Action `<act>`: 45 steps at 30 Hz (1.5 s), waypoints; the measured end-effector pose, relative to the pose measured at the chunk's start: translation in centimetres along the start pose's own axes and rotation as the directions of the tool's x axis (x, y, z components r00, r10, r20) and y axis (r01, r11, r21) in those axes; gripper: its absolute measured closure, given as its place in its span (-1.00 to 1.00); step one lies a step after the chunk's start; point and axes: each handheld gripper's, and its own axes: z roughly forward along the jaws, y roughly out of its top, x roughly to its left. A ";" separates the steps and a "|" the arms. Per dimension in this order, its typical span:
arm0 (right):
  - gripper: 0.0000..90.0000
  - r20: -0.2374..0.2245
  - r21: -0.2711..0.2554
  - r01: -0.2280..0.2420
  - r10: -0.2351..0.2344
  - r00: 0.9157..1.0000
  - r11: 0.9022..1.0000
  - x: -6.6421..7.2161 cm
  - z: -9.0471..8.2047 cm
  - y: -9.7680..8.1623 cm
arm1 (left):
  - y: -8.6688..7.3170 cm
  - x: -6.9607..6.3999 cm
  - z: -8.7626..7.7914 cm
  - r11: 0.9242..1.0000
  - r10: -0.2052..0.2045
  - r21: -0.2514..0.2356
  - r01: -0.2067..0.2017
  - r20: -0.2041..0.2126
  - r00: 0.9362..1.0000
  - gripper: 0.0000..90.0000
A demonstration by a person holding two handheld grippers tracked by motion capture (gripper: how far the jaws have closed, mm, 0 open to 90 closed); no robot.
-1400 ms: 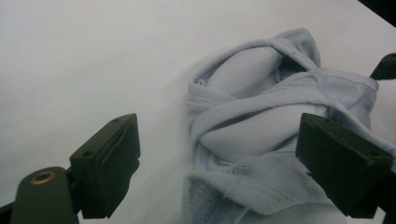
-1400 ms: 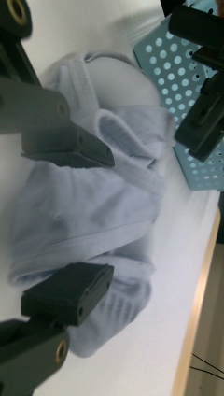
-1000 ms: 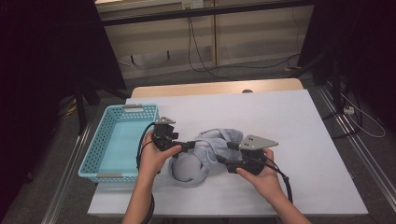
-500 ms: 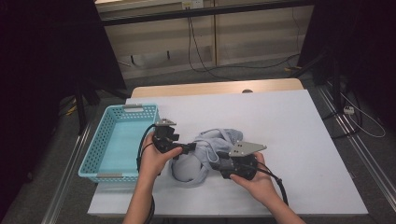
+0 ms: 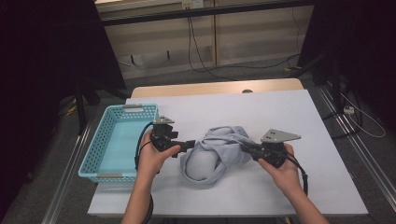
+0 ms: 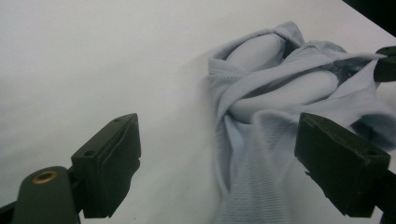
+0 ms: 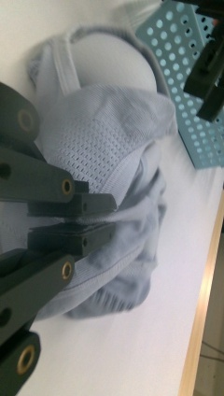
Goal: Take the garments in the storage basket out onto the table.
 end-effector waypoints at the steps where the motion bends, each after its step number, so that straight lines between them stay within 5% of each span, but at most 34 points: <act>1: 0.90 0.007 -0.002 -0.016 0.016 1.000 1.000 -0.5 -0.3 -0.2 | 0.0 0.0 0.1 1.000 0.003 0.000 -0.003 -0.003 1.000 -0.67; 7: 0.90 0.056 0.000 -0.059 0.058 0.997 0.998 -2.1 -1.1 -0.9 | 0.2 -0.3 0.8 1.000 0.009 0.006 -0.009 0.015 1.000 -0.67; 24: 0.89 0.163 0.009 -0.050 0.048 0.985 0.999 -4.1 -2.9 -1.2 | 0.0 -1.2 2.0 0.999 0.033 0.034 -0.035 0.054 0.998 -0.66; 28: 0.87 0.162 0.007 -0.087 0.085 0.983 0.996 -4.6 -2.8 -1.8 | -0.1 -1.4 2.4 0.998 0.036 0.046 -0.038 0.060 0.998 -0.66; 33: 0.80 0.123 0.018 -0.062 0.060 0.991 0.998 -3.8 -2.6 -1.6 | -0.1 -1.6 3.0 0.997 0.040 0.062 -0.044 0.065 0.997 -0.66; 38: 0.63 0.113 0.017 -0.069 0.067 0.991 0.997 -3.2 -2.5 -1.5 | -0.2 -1.6 3.9 0.995 0.038 0.090 -0.045 0.074 0.997 -0.66; 45: 0.06 0.097 -0.020 -0.055 0.056 0.994 0.998 -1.9 -2.7 -0.4 | -0.1 -1.6 3.8 0.995 0.042 0.085 -0.049 0.077 0.996 -0.66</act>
